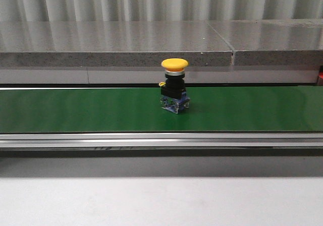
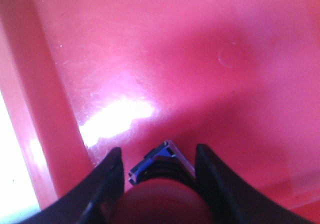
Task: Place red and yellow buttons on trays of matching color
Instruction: 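Carry the red button into the red tray and release it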
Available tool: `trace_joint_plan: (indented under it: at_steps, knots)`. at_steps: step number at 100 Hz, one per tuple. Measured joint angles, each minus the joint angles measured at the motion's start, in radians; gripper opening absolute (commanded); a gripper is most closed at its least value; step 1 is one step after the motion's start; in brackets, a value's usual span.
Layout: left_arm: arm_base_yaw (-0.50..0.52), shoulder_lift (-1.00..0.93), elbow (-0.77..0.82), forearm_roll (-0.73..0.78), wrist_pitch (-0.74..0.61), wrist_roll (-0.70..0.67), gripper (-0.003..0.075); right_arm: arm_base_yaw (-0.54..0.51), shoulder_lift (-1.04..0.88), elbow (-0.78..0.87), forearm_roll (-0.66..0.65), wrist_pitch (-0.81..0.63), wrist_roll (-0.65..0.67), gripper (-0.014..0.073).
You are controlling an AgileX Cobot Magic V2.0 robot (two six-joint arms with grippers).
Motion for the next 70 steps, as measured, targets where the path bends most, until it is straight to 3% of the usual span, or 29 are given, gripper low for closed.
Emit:
trace_joint_plan:
  at_steps: [9,16,43,70]
  knots:
    - [0.0,0.0,0.0,0.0,0.0,0.0,-0.002,0.0,0.0,0.0,0.0,0.002,0.0,0.0556]
    - [0.0,0.0,0.0,0.0,0.0,0.0,-0.002,0.0,0.0,0.0,0.0,0.002,0.0,0.0588]
    - [0.0,0.0,0.0,0.0,0.0,0.0,-0.002,0.0,-0.029,0.0,0.0,0.01,0.0,0.0584]
    - [0.0,0.0,0.0,0.0,0.0,0.0,-0.002,0.0,-0.218,0.0,0.0,0.104,0.0,0.0584]
